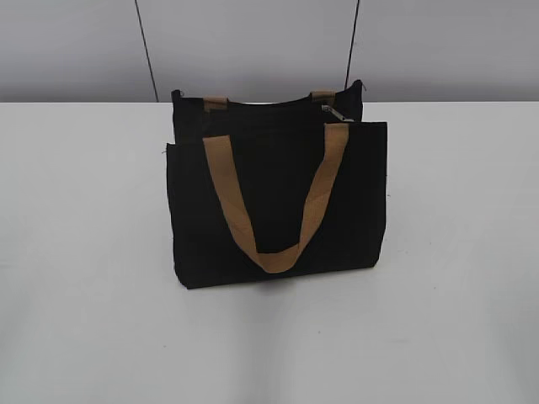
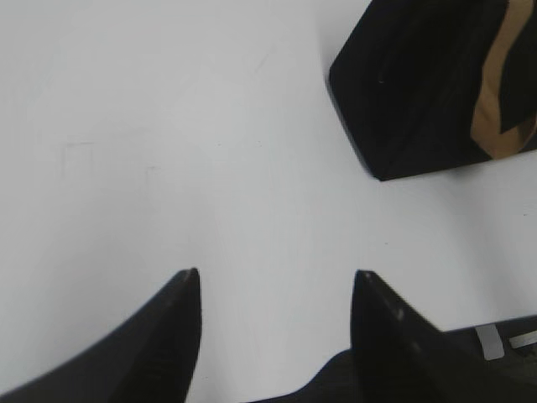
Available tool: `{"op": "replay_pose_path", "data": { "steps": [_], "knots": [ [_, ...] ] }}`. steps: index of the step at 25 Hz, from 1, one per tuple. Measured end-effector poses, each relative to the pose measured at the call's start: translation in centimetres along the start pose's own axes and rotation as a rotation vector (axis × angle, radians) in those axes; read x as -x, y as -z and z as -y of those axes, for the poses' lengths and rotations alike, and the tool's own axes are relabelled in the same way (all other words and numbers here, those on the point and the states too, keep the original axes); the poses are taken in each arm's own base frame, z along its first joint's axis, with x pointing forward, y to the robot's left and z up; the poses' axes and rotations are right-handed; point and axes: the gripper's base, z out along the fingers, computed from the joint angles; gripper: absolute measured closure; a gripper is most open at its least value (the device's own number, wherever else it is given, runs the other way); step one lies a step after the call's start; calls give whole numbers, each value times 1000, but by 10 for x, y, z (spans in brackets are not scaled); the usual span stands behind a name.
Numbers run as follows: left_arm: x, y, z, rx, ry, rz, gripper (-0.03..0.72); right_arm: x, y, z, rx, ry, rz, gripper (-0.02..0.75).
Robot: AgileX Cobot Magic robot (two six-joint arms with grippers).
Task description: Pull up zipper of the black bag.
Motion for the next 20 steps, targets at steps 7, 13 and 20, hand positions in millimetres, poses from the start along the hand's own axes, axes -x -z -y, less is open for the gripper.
{"op": "replay_pose_path", "data": {
  "steps": [7,13,20],
  "knots": [
    [-18,22,0,-71,-61,130,261,-29,23,-1,-62,-11,147,398],
    [-27,7,3,-98,-59,107,261,-31,23,3,-110,2,142,420],
    [-26,7,3,-107,-55,119,261,-31,23,4,-122,4,139,420]
  ]
}}
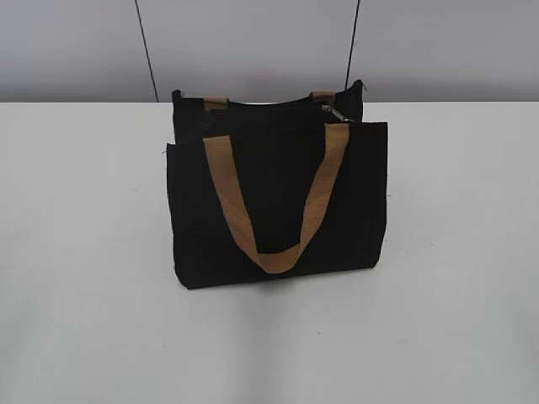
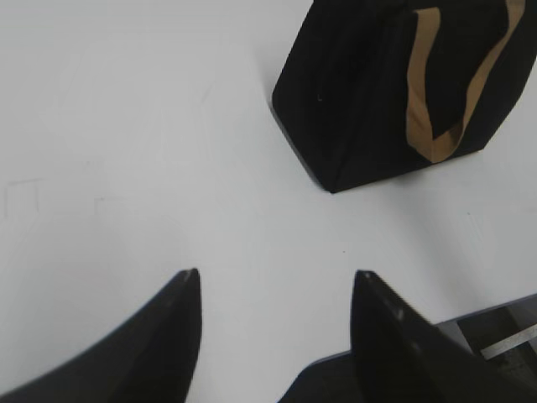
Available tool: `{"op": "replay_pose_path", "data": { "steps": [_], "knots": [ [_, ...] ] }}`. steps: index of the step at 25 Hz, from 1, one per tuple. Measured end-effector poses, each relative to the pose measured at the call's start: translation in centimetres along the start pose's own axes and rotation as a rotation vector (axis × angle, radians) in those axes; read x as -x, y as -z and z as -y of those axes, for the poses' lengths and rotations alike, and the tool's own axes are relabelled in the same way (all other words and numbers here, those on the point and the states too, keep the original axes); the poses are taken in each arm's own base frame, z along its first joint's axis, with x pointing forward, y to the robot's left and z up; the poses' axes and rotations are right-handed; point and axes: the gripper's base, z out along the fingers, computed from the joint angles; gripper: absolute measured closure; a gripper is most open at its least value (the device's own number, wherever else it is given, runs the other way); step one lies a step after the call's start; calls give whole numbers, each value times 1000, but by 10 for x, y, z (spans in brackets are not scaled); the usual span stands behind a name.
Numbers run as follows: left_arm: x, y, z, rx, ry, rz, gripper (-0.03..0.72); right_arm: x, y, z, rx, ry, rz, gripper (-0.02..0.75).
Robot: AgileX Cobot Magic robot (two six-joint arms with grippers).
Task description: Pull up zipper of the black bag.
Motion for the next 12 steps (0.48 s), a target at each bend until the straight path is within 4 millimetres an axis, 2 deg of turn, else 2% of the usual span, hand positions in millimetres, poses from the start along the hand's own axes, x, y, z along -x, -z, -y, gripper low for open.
{"op": "replay_pose_path", "data": {
  "steps": [12],
  "knots": [
    [0,0,0,5,3,2,261,0,0,0,0,0,1,420]
  ]
}}
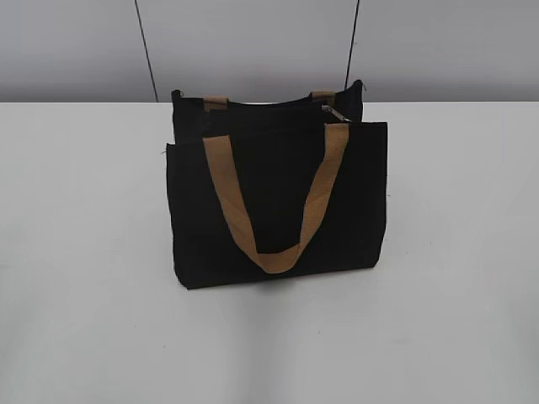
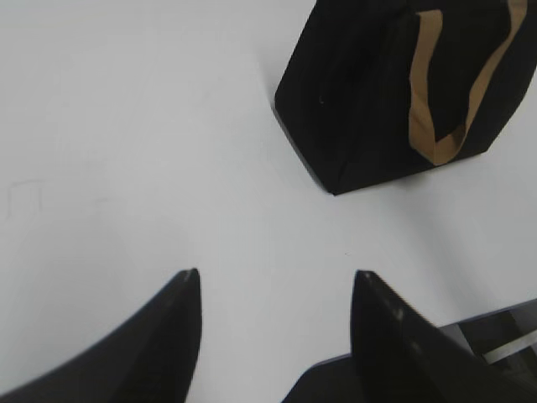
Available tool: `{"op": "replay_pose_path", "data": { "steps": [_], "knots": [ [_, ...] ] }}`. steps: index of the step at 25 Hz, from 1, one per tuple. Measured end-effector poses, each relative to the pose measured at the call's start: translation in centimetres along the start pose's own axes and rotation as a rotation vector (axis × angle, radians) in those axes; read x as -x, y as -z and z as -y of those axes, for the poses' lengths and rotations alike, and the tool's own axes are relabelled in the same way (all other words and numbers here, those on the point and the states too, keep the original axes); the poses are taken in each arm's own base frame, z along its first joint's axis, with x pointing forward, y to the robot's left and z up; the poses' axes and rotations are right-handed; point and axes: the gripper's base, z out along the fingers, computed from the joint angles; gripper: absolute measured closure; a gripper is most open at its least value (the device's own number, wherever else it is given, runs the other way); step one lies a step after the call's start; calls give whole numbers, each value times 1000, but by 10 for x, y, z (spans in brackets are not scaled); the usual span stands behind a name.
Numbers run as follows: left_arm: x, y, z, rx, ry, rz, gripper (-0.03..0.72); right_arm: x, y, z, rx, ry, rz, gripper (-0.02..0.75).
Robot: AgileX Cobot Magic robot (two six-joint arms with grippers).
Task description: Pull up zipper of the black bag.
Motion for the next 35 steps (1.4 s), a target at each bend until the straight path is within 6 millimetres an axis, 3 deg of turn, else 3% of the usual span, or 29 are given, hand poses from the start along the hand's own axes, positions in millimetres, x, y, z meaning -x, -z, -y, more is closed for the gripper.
{"op": "replay_pose_path", "data": {
  "steps": [13,19,35],
  "knots": [
    [-6,10,2,202,109,98,261,0,0,0,-9,-7,0,420],
    [-6,11,2,295,151,108,261,0,0,-1,-117,-70,-7,420],
    [-6,10,3,336,179,113,261,1,0,-1,-150,-89,-9,421]
  ]
}}
